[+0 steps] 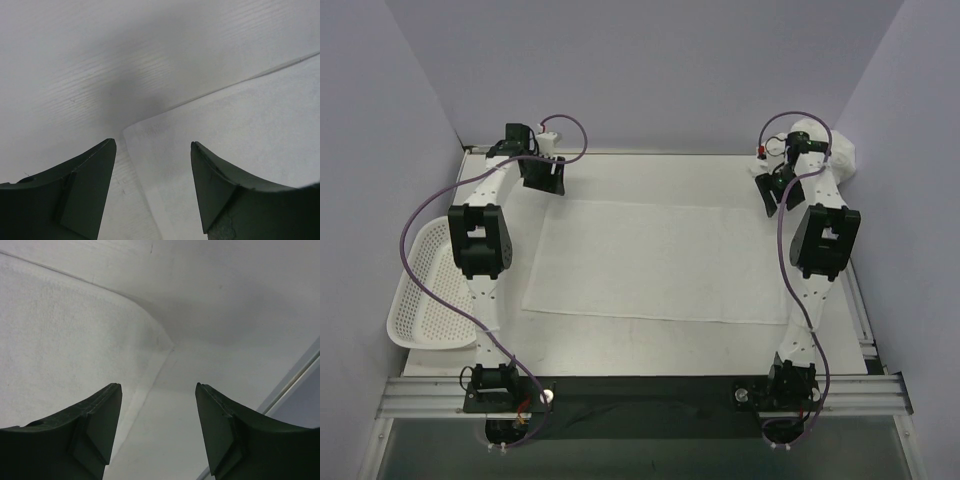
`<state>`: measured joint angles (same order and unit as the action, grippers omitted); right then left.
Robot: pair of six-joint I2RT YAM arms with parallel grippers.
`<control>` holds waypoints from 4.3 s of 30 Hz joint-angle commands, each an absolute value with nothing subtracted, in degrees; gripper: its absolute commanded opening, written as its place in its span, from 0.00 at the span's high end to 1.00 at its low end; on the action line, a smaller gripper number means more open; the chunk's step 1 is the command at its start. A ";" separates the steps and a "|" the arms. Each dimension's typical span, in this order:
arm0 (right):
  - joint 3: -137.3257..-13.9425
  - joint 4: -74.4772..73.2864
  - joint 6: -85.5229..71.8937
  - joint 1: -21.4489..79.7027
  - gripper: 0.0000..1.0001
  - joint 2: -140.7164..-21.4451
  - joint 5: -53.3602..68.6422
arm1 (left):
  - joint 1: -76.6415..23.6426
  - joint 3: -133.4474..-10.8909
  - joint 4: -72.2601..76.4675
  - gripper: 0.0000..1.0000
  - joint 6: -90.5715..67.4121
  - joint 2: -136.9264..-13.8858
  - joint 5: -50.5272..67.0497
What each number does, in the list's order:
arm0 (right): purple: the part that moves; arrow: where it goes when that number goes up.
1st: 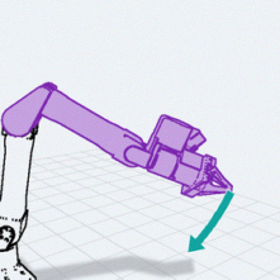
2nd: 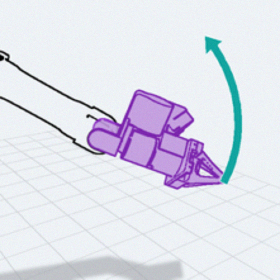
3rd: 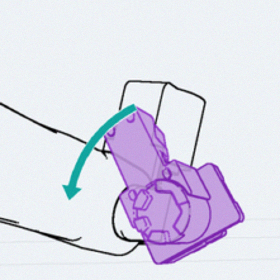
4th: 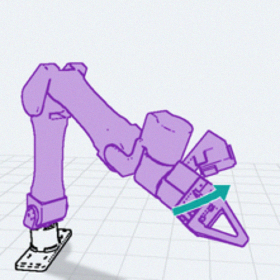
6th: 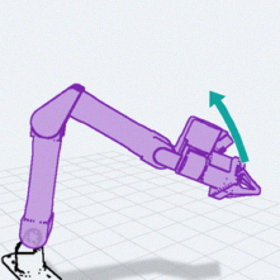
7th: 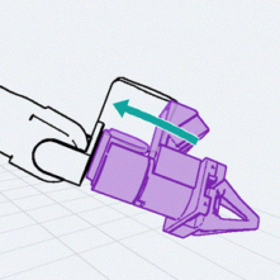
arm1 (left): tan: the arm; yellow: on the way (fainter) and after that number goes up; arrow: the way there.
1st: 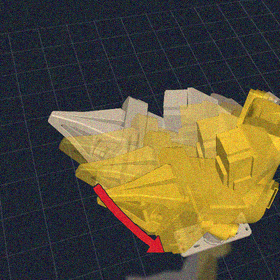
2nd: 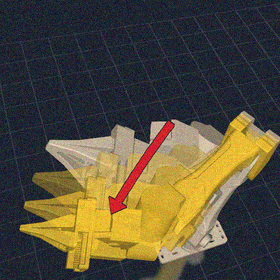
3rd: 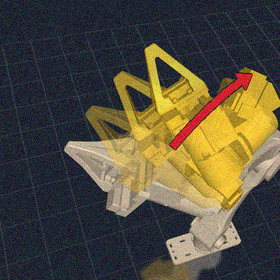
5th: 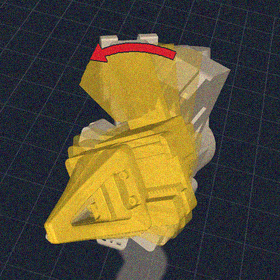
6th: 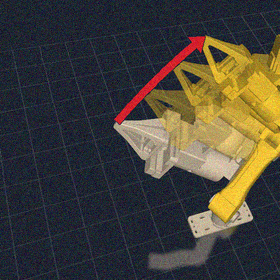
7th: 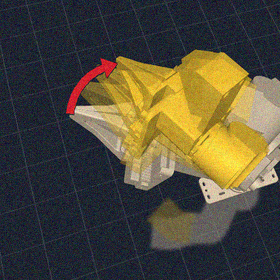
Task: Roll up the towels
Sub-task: Fold the towel
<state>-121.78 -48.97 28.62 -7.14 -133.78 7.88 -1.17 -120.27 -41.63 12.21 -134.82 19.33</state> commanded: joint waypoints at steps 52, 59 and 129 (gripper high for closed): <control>-127.97 -47.37 30.85 -4.92 1.00 -142.47 2.90 | -0.26 -126.29 -44.91 0.30 10.81 -139.91 18.46; -126.65 -47.11 31.03 -4.92 1.00 -140.63 3.25 | -0.35 -132.09 -46.93 0.32 12.30 -143.52 15.65; -80.70 -50.36 47.55 -9.93 1.00 -101.42 16.61 | 8.44 -73.67 -44.30 1.00 43.50 -94.14 32.53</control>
<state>-84.18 -46.52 45.32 -9.45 -103.72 14.81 7.77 -77.17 -41.06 36.05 -97.43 33.89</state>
